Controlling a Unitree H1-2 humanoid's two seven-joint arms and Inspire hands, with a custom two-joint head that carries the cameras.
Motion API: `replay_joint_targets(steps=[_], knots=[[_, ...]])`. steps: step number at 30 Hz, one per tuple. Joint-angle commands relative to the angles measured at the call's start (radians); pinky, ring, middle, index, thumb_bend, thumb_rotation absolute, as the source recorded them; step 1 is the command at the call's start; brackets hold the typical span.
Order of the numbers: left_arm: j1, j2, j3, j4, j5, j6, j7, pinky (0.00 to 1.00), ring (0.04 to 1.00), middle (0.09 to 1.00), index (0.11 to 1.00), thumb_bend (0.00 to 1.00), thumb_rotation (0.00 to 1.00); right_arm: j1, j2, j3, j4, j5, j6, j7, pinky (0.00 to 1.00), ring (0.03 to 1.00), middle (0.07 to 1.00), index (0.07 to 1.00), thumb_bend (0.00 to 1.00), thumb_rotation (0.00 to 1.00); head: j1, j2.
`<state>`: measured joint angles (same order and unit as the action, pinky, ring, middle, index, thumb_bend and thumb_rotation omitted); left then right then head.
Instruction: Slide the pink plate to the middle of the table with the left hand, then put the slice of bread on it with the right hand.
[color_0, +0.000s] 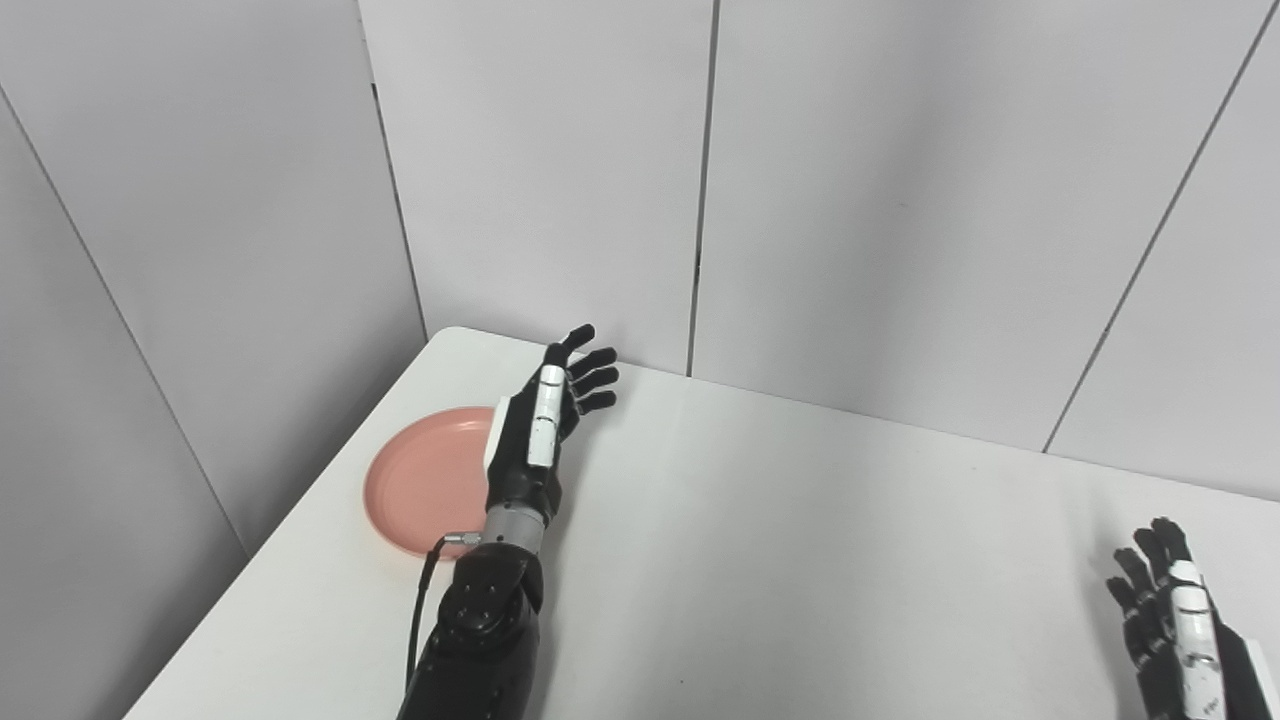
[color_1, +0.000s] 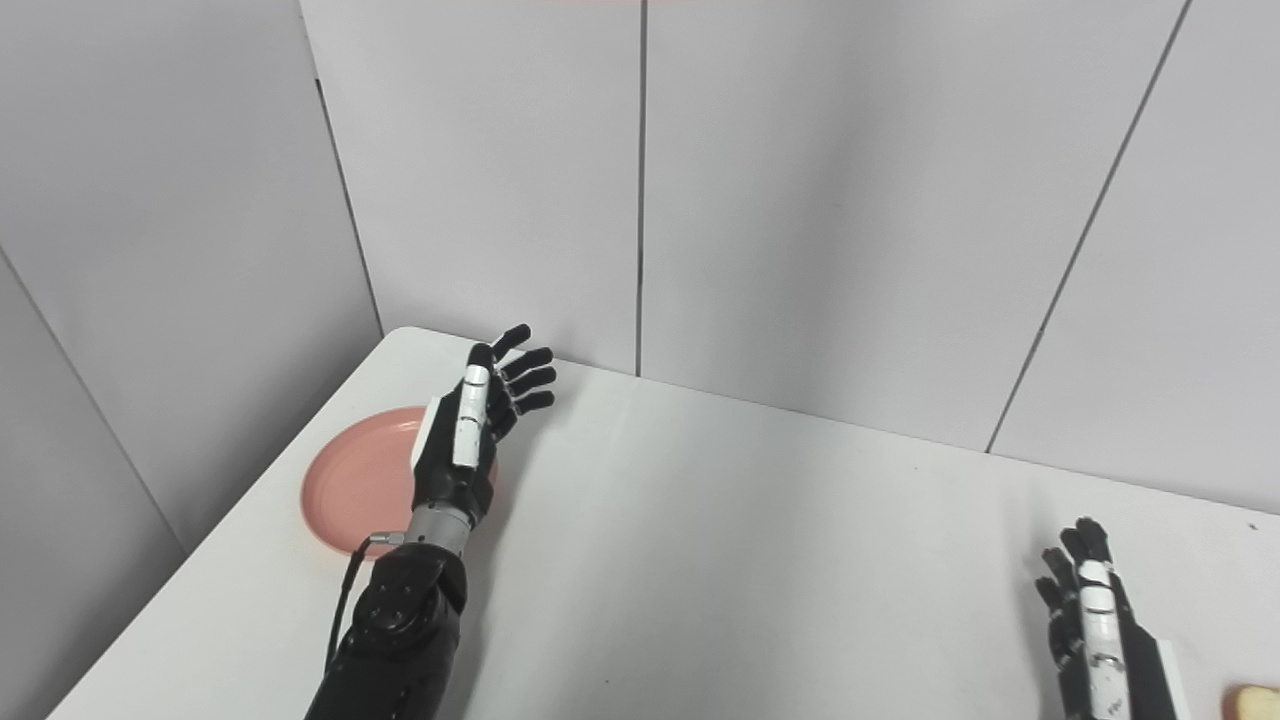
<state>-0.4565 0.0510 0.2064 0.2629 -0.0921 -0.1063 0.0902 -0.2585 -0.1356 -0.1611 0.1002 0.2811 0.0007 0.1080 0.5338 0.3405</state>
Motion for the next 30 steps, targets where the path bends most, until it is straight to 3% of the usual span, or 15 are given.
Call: replay_joint_targets(steps=[1,13,23,30], knots=[[-0.046,0.032,0.02,-0.01,0.005,-0.053,0.026,0.65,0.692,0.704,0.747,0.76,1.0,-0.015,-0.018,-0.013,-0.03,0.013,-0.005,0.006,0.97,0.957,0.96,0.948,0.58,0.83,0.004,0.003],[-0.038,0.121,0.099,-0.011,-0.03,0.006,0.047,0.63,0.672,0.681,0.729,0.84,1.0,-0.017,-0.027,-0.013,-0.021,0.011,-0.011,0.012,0.96,0.943,0.953,0.938,0.6,0.82,0.025,0.007],[-0.011,0.201,0.132,0.001,-0.076,0.042,0.024,0.59,0.668,0.693,0.724,0.83,1.0,-0.02,-0.023,-0.014,-0.016,0.01,-0.012,0.008,0.94,0.935,0.945,0.932,0.59,0.81,0.046,0.003],[0.029,0.251,0.162,-0.034,-0.124,0.092,0.011,0.7,0.731,0.739,0.742,0.81,1.0,-0.022,-0.027,-0.014,-0.012,0.012,-0.012,0.011,0.93,0.932,0.946,0.941,0.58,0.81,0.051,0.003]])
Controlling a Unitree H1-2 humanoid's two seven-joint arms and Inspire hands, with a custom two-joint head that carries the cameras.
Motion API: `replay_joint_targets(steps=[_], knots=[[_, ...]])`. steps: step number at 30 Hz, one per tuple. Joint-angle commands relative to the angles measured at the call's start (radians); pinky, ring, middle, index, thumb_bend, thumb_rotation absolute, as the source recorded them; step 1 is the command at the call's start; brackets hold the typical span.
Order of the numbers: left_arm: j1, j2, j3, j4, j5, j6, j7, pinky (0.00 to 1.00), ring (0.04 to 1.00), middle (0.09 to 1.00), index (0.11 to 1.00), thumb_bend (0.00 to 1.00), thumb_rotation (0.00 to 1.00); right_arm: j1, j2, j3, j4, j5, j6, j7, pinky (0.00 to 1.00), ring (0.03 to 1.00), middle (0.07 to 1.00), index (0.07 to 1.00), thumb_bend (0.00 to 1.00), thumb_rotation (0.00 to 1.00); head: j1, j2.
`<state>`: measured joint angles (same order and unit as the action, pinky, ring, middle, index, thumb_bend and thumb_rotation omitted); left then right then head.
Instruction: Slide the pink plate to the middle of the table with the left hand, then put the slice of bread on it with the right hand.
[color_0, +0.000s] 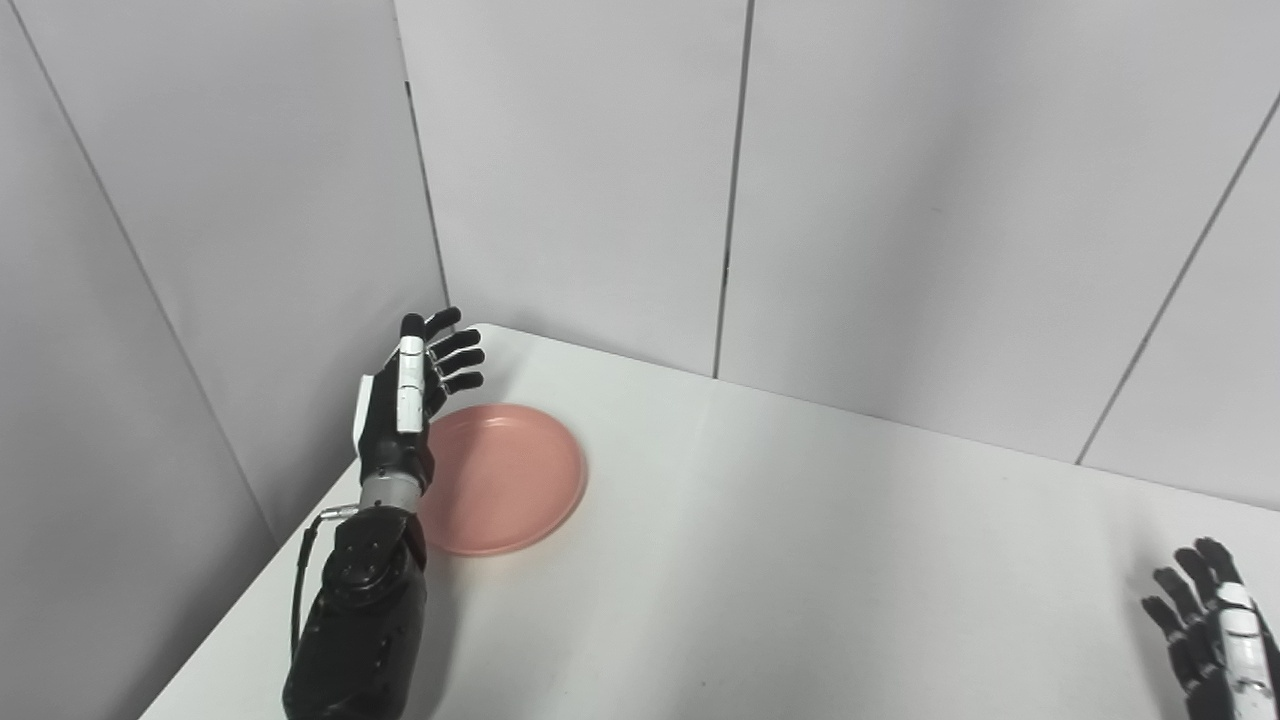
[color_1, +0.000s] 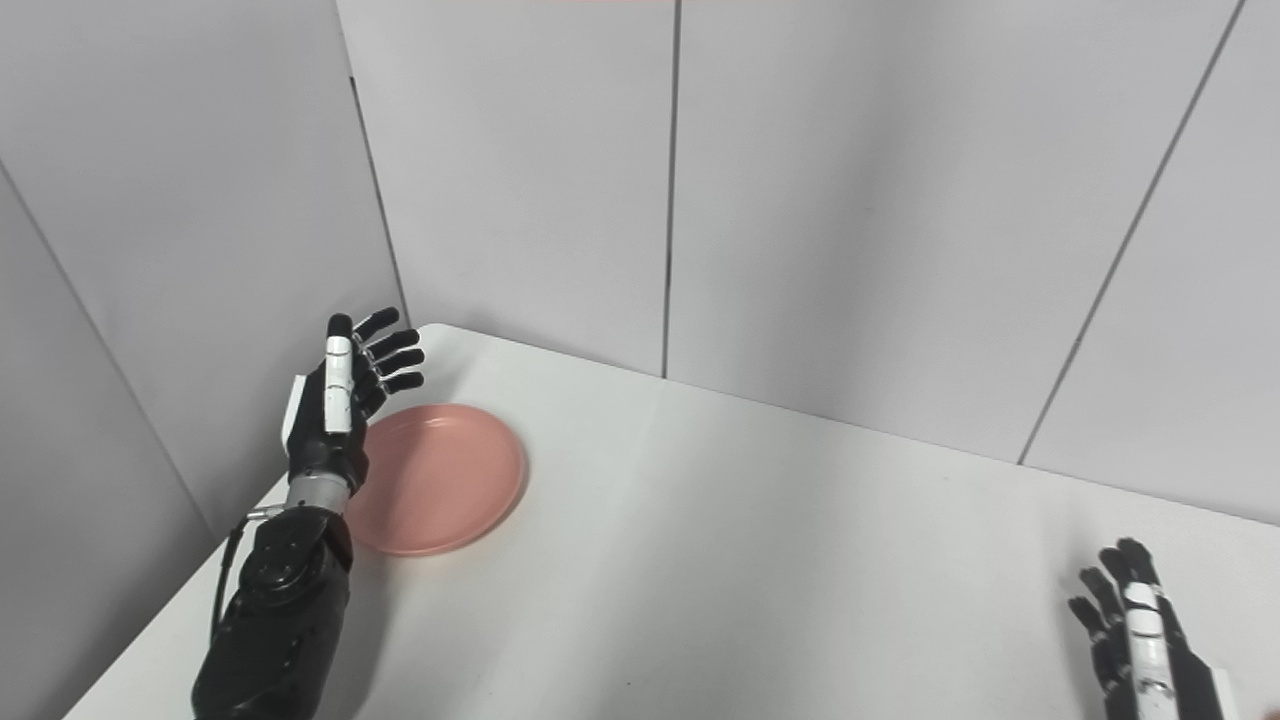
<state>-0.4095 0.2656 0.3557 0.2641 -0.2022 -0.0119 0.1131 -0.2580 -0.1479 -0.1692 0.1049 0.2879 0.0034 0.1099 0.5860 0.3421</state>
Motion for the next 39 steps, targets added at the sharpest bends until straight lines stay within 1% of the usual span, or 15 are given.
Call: replay_joint_targets(steps=[1,6,9,11,15,19,22,24,25,29,31,34,35,36,39], knots=[[-0.014,0.041,0.015,-0.035,-0.011,0.001,-0.009,0.71,0.734,0.736,0.735,0.81,1.0,-0.023,-0.015,-0.007,-0.015,0.005,-0.017,0.01,0.93,0.93,0.942,0.938,0.58,0.82,0.001,0.003],[-0.003,0.063,0.025,-0.014,0.008,0.009,0.003,0.73,0.734,0.733,0.731,0.83,1.0,-0.024,-0.017,-0.009,-0.01,0.008,-0.021,0.011,0.92,0.924,0.937,0.929,0.58,0.82,0.009,0.008],[0.005,0.08,0.027,0.001,0.031,0.014,0.015,0.77,0.747,0.735,0.725,0.83,1.0,-0.024,-0.018,-0.007,-0.013,0.007,-0.023,0.013,0.93,0.928,0.938,0.933,0.57,0.82,0.01,0.009],[0.009,0.087,0.037,0.011,0.023,0.024,0.016,0.77,0.758,0.74,0.729,0.83,1.0,-0.024,-0.016,-0.007,-0.015,0.011,-0.022,0.014,0.93,0.935,0.943,0.935,0.56,0.82,0.01,0.008],[0.011,0.101,0.054,0.047,0.003,0.011,-0.006,0.78,0.759,0.763,0.753,0.84,1.0,-0.025,-0.014,-0.005,-0.013,0.008,-0.02,0.012,0.93,0.938,0.947,0.934,0.57,0.82,0.006,0.005],[0.011,0.109,0.065,0.076,-0.017,-0.006,-0.019,0.79,0.752,0.763,0.759,0.83,1.0,-0.028,-0.012,-0.005,-0.009,0.008,-0.018,0.009,0.94,0.937,0.947,0.94,0.58,0.81,0.006,0.003],[0.014,0.115,0.067,0.088,-0.03,-0.014,-0.04,0.81,0.763,0.769,0.771,0.82,1.0,-0.029,-0.01,-0.007,-0.01,0.012,-0.018,0.009,0.94,0.942,0.949,0.937,0.56,0.81,0.004,0.002],[0.017,0.122,0.061,0.093,-0.035,-0.01,-0.057,0.84,0.795,0.781,0.773,0.81,1.0,-0.03,-0.009,-0.008,-0.011,0.016,-0.02,0.01,0.94,0.945,0.951,0.937,0.56,0.81,0.002,0.002],[0.017,0.126,0.057,0.098,-0.035,-0.003,-0.065,0.84,0.797,0.782,0.773,0.81,1.0,-0.031,-0.008,-0.008,-0.011,0.017,-0.02,0.01,0.94,0.945,0.951,0.937,0.56,0.81,0.001,0.002],[0.019,0.135,0.047,0.107,-0.039,0.019,-0.097,0.89,0.86,0.815,0.788,0.81,1.0,-0.03,-0.01,-0.01,-0.013,0.016,-0.016,0.007,0.94,0.942,0.949,0.935,0.57,0.8,0.003,0.004],[0.021,0.14,0.038,0.114,-0.042,0.015,-0.12,0.91,0.865,0.821,0.79,0.81,1.0,-0.029,-0.011,-0.009,-0.014,0.011,-0.014,0.004,0.93,0.94,0.949,0.935,0.57,0.81,0.004,0.006],[0.021,0.142,0.031,0.121,-0.053,0.005,-0.148,0.91,0.855,0.817,0.787,0.81,1.0,-0.028,-0.013,-0.009,-0.016,0.008,-0.013,0.002,0.94,0.941,0.952,0.939,0.58,0.82,0.004,0.009],[0.02,0.141,0.031,0.125,-0.06,0.001,-0.157,0.89,0.845,0.813,0.786,0.81,1.0,-0.028,-0.012,-0.009,-0.015,0.01,-0.014,0.003,0.94,0.942,0.951,0.938,0.58,0.81,0.004,0.009],[0.018,0.14,0.031,0.131,-0.076,-0.005,-0.179,0.88,0.841,0.811,0.785,0.8,1.0,-0.028,-0.013,-0.009,-0.013,0.01,-0.018,0.006,0.94,0.942,0.95,0.937,0.58,0.81,0.004,0.009],[0.01,0.136,0.027,0.141,-0.108,-0.012,-0.225,0.91,0.857,0.823,0.802,0.82,1.0,-0.029,-0.011,-0.009,-0.01,0.012,-0.02,0.006,0.94,0.944,0.954,0.941,0.58,0.81,0.003,0.009]])
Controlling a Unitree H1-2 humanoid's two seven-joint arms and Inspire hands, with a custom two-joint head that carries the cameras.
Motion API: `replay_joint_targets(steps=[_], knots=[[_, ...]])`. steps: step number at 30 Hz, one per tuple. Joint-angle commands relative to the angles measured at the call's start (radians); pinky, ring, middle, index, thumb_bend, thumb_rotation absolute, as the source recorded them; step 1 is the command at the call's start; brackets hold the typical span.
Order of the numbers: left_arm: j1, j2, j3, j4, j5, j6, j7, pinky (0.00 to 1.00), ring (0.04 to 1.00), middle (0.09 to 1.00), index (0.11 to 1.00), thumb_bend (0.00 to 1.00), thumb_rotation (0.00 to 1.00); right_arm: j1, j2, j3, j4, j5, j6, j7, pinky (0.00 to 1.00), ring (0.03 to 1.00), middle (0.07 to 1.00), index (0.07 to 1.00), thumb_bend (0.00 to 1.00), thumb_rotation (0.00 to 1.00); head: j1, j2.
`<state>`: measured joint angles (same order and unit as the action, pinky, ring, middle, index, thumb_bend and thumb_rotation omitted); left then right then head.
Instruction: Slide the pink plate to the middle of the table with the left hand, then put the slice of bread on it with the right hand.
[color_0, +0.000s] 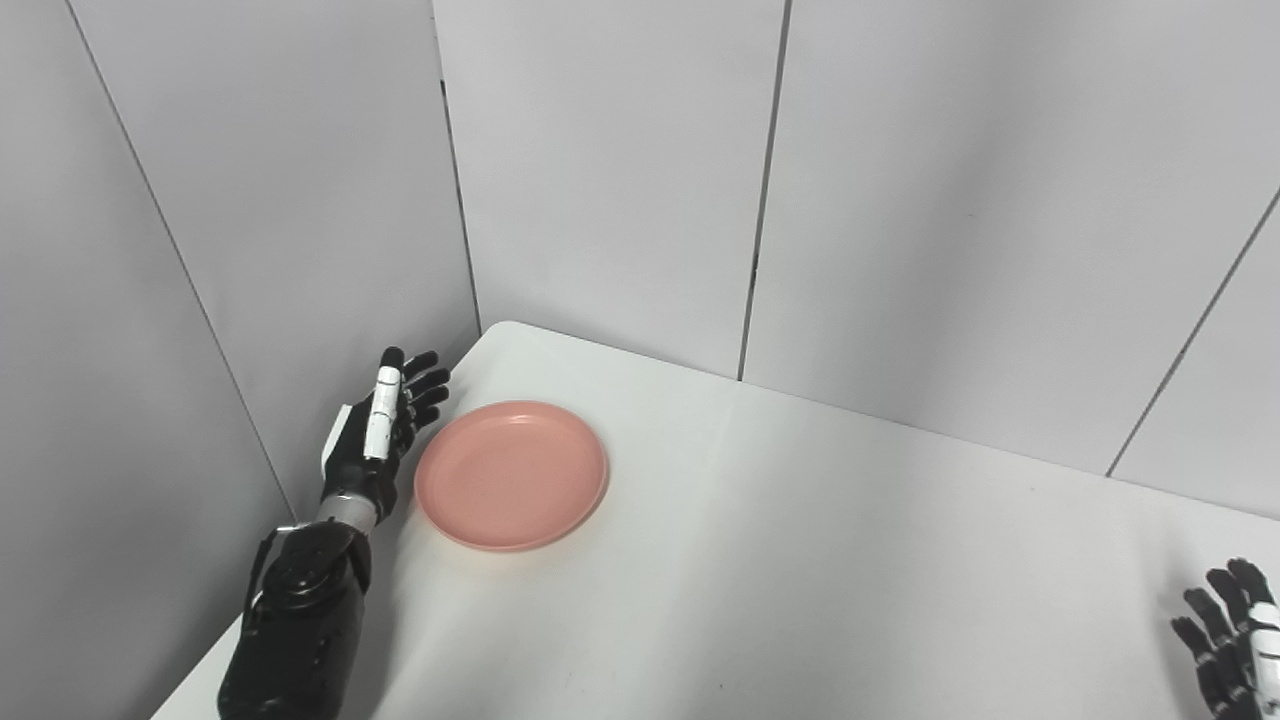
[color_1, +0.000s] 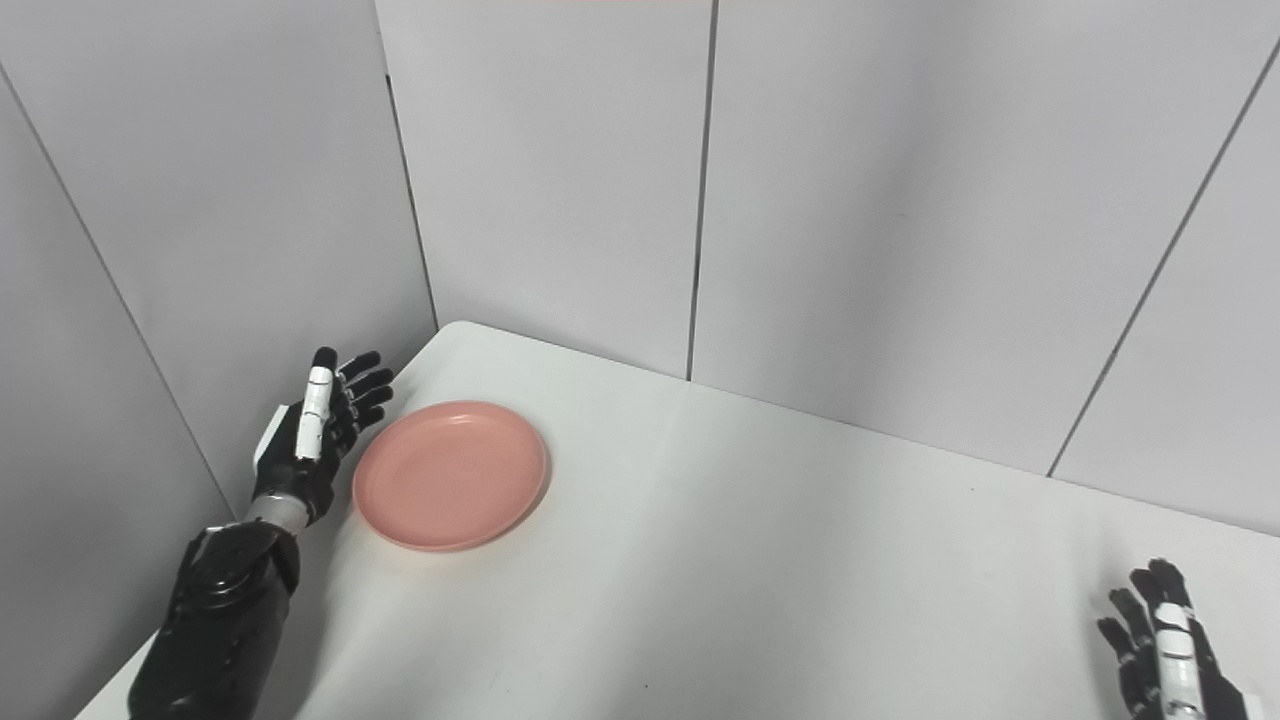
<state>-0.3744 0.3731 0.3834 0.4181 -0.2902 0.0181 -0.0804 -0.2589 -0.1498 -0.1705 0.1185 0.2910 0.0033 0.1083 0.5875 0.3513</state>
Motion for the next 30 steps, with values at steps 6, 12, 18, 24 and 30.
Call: replay_joint_targets(steps=[6,12,18,24,30], knots=[[-0.043,0.033,-0.03,0.02,-0.073,-0.043,-0.145,0.98,0.895,0.851,0.832,0.84,1.0,-0.029,-0.008,-0.008,-0.02,0.005,-0.022,0.004,0.94,0.947,0.955,0.939,0.56,0.81,-0.005,0.001],[-0.057,0.021,-0.039,0.034,-0.121,-0.038,-0.201,0.96,0.887,0.862,0.846,0.83,0.99,-0.027,-0.009,-0.007,-0.023,-0.001,-0.021,0.003,0.95,0.951,0.961,0.945,0.58,0.82,-0.007,0.003],[-0.075,0.023,-0.06,0.076,-0.106,-0.092,-0.23,0.95,0.873,0.866,0.862,0.83,0.99,-0.026,-0.006,-0.006,-0.024,0.003,-0.024,0.007,0.97,0.96,0.966,0.942,0.58,0.82,-0.017,0.005],[-0.096,0.005,-0.078,0.097,-0.08,-0.12,-0.213,0.93,0.891,0.887,0.883,0.81,0.98,-0.027,-0.008,-0.004,-0.02,-0.008,-0.023,0.001,0.99,0.964,0.971,0.95,0.61,0.83,-0.026,0.003],[-0.142,-0.024,-0.121,0.167,-0.046,-0.135,-0.209,0.89,0.862,0.872,0.867,0.85,0.94,-0.029,-0.008,-0.009,-0.016,-0.009,-0.029,0.0,1.0,0.973,0.978,0.957,0.6,0.82,-0.027,0.004]])
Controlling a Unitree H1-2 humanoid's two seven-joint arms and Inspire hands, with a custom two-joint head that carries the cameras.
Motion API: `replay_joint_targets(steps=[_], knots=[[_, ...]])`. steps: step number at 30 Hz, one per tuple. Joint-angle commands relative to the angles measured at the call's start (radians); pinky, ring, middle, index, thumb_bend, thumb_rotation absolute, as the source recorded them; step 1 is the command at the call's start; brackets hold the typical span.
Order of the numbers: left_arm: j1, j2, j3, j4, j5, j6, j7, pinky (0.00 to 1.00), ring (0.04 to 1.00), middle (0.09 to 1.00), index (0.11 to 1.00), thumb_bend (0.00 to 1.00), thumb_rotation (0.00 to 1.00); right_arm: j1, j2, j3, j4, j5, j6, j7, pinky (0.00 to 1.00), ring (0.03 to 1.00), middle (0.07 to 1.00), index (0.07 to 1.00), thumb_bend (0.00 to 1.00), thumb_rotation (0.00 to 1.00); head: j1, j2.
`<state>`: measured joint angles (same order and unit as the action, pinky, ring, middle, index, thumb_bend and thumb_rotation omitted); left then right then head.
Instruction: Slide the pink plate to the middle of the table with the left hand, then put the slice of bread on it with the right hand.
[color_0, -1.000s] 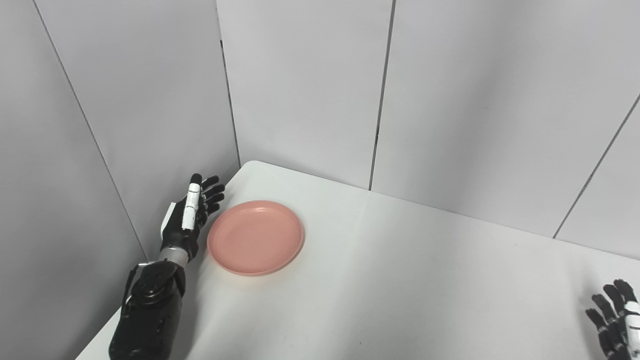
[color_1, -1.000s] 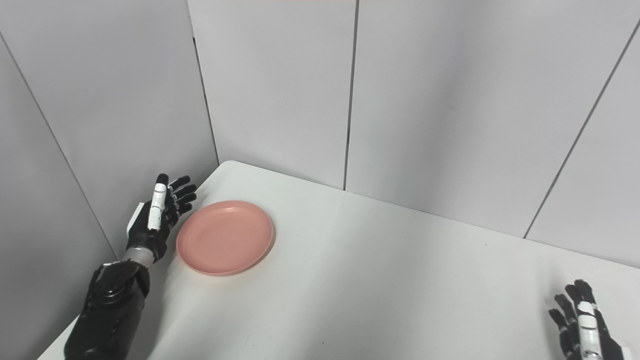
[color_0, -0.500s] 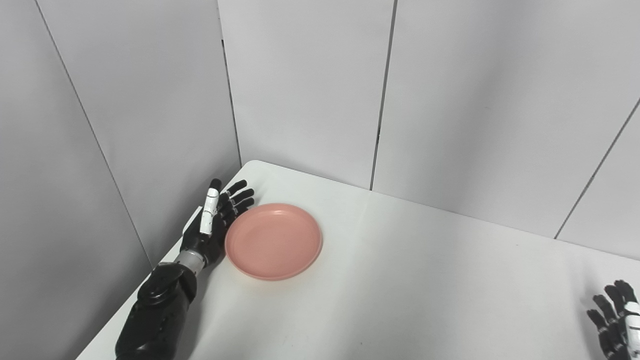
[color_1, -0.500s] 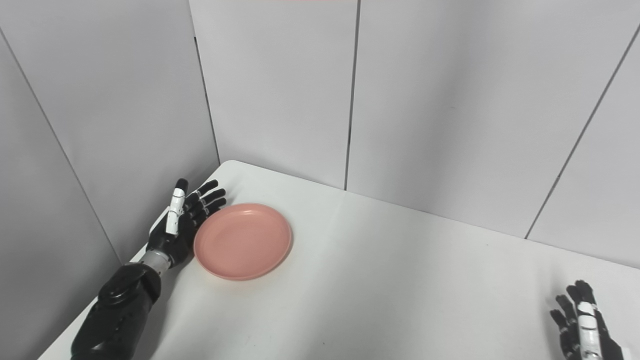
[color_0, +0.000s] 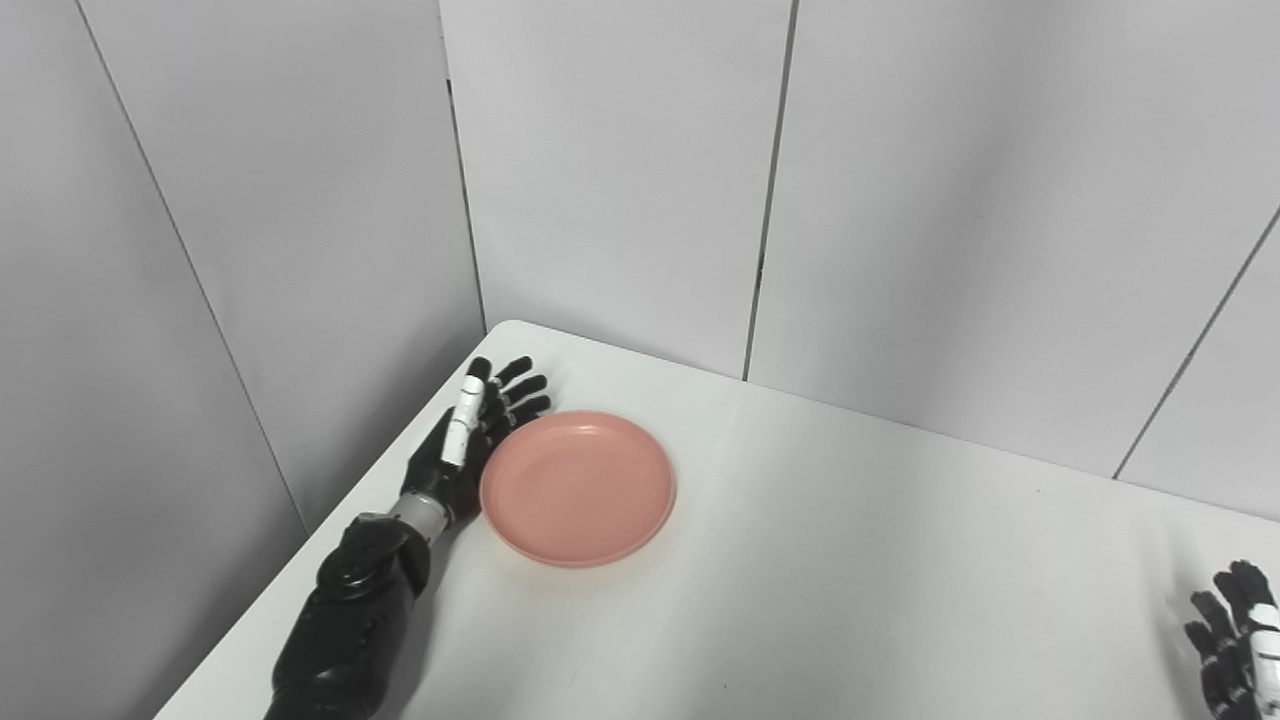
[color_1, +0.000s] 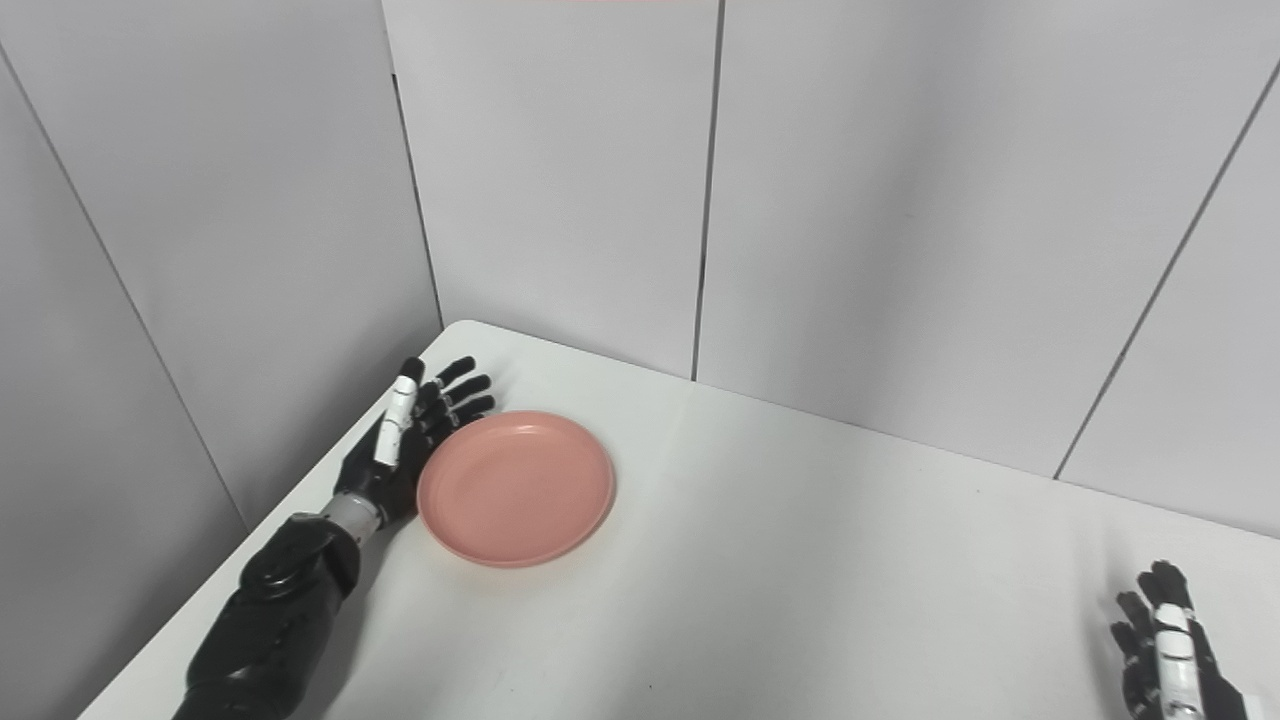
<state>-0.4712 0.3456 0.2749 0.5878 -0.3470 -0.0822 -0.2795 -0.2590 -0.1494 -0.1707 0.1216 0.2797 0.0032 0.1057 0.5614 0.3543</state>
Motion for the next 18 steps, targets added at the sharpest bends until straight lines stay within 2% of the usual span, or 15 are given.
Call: replay_joint_targets(steps=[1,6,10,18], knots=[[-0.051,-0.001,-0.02,0.008,0.016,-0.038,-0.011,0.89,0.859,0.87,0.863,0.85,0.94,-0.028,-0.009,-0.009,-0.021,0.003,-0.028,0.003,1.0,0.974,0.98,0.958,0.6,0.83,-0.001,0.002],[-0.077,-0.018,-0.058,0.058,0.034,-0.07,-0.026,0.85,0.834,0.864,0.858,0.86,0.96,-0.026,-0.008,-0.007,-0.026,0.003,-0.027,0.005,1.0,0.979,0.984,0.957,0.6,0.83,-0.007,0.003],[-0.085,-0.041,-0.081,0.056,0.051,-0.058,-0.009,0.82,0.819,0.86,0.848,0.87,0.94,-0.027,-0.008,-0.007,-0.026,0.002,-0.024,0.003,1.0,0.982,0.985,0.96,0.6,0.83,-0.015,0.0],[-0.098,-0.074,-0.128,0.081,0.076,-0.089,-0.023,0.9,0.872,0.904,0.88,0.89,0.94,-0.026,-0.003,-0.005,-0.03,0.004,-0.027,0.004,1.0,0.991,0.992,0.968,0.62,0.82,-0.044,-0.002]])
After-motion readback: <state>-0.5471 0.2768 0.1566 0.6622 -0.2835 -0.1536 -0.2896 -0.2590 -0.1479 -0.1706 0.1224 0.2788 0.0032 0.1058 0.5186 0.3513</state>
